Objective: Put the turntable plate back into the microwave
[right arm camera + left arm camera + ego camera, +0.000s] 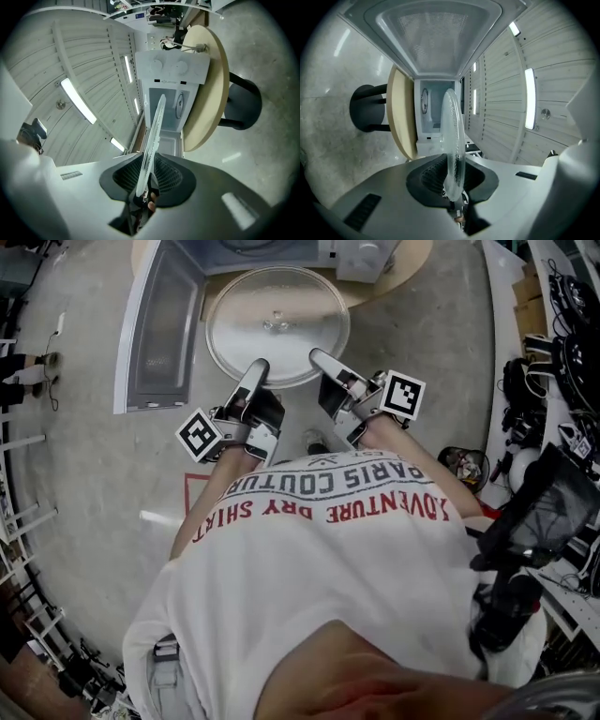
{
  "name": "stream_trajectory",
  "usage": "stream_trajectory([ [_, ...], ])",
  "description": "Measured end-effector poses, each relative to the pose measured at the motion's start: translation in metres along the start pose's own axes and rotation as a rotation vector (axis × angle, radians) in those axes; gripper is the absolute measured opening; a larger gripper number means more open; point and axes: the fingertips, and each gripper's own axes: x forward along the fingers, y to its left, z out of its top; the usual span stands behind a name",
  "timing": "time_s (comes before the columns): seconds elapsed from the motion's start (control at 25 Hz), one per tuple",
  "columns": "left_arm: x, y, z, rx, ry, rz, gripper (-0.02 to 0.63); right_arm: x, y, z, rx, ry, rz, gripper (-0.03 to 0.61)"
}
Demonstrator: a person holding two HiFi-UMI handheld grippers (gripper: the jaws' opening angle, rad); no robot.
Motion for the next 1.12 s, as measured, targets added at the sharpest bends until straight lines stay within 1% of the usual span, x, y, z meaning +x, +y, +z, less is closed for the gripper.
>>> stream_trajectory([
  [0.2,0.023,-0.006,0.035,0.011,-0.029,-0.020,0.040,0.036,-0.001,0.025,-0.001,0.002,0.022,0.045],
  [0.4,0.047,0.008,0.073,-0.003,-0.042,-0.022,0.040,0.072,-0.021,0.047,0.007,-0.003,-0.001,0.046],
  [0.48,0.053,0.011,0.081,-0.004,-0.043,-0.021,0.040,0.078,-0.026,0.051,0.019,-0.015,-0.011,0.046],
  [0.6,0.057,0.014,0.084,-0.003,-0.047,-0.016,0.041,0.078,-0.029,0.052,0.026,-0.028,-0.022,0.046],
  [0.68,0.064,0.017,0.093,0.010,-0.043,-0.011,0.043,0.085,-0.035,0.056,0.038,-0.036,-0.030,0.046],
  [0.76,0.080,0.024,0.114,0.023,-0.031,-0.004,0.043,0.101,-0.046,0.067,0.058,-0.053,-0.040,0.046],
  [0.84,0.098,0.035,0.133,0.010,-0.019,0.003,0.043,0.117,-0.060,0.080,0.079,-0.075,-0.047,0.046],
  [0.96,0.117,0.053,0.149,-0.014,-0.005,0.014,0.044,0.128,-0.078,0.089,0.090,-0.083,-0.057,0.046],
  [1.12,0.134,0.066,0.170,-0.023,-0.005,0.011,0.044,0.142,-0.095,0.093,0.114,-0.076,-0.065,0.046],
])
